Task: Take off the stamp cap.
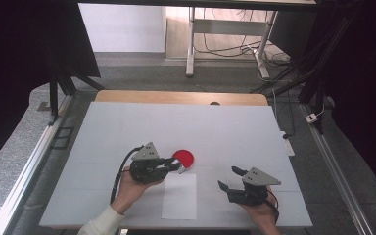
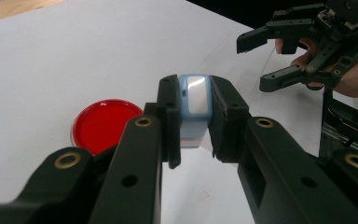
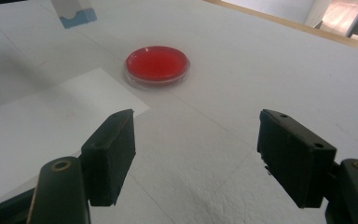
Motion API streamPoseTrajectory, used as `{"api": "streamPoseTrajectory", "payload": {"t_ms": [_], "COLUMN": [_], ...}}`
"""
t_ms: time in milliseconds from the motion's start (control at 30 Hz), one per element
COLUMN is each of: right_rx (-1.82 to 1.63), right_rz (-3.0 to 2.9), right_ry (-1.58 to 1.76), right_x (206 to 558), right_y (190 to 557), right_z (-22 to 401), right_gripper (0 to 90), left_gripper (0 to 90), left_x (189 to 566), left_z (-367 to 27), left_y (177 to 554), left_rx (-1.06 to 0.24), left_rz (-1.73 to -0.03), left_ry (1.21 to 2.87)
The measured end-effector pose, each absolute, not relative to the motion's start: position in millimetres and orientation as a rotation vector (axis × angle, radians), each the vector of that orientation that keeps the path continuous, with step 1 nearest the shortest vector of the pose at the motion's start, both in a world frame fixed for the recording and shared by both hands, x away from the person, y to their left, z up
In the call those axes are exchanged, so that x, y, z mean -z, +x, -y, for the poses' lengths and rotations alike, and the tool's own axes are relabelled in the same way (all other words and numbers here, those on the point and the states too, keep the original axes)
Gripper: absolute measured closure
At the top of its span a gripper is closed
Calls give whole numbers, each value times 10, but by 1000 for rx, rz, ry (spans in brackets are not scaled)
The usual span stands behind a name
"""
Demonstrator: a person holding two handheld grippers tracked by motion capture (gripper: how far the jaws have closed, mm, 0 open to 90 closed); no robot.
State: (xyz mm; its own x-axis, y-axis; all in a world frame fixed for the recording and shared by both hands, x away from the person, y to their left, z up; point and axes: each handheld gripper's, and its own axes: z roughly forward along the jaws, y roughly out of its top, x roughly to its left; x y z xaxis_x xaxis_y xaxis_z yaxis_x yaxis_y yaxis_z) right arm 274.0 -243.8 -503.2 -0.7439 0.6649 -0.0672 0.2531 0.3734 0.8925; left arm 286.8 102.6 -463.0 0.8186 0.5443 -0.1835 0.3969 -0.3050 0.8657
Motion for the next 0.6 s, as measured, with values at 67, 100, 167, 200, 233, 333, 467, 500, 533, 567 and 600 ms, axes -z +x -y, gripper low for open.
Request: {"api": "streamPoseTrajectory", "payload": {"t_ms": [67,100,167,200,233,333,467,500,533,567,600], "right_rx": [-1346,-1349,-1344,-1347,-1351,-1355,-1342,-1346,-1346,-1346,-1347], "right_rz": [-2225,-2230,-2232,-2231,-2231,-2230,-2228,-2223,-2219,-2219,-2218], "right_ry": [802,808,805,805,809,797,786,782,786,786,785], "right_x": [5039,5043,5046,5047,5045,5043,5038,5035,5033,5033,5030], "right_y": [2744,2746,2749,2750,2750,2746,2741,2742,2739,2739,2735], "right_z": [2406,2395,2386,2363,2349,2298,2256,2245,2234,2234,2211], "right_gripper": [271,271,271,272,273,273,274,275,275,275,275], "left_gripper": [756,756,755,756,756,755,756,755,755,755,756], "left_x": [4627,4625,4622,4622,4623,4626,4628,4628,4628,4628,4628], "left_z": [-1025,-1026,-1030,-1029,-1026,-1014,-1006,-1006,-1007,-1006,-1003], "left_y": [2864,2863,2864,2864,2865,2866,2866,2869,2871,2872,2871], "left_rx": [-173,-174,-173,-173,-173,-170,-175,-176,-176,-176,-176], "left_rz": [-702,-702,-702,-702,-702,-701,-703,-703,-703,-704,-704], "left_ry": [1934,1933,1931,1931,1931,1934,1931,1931,1931,1931,1931]}}
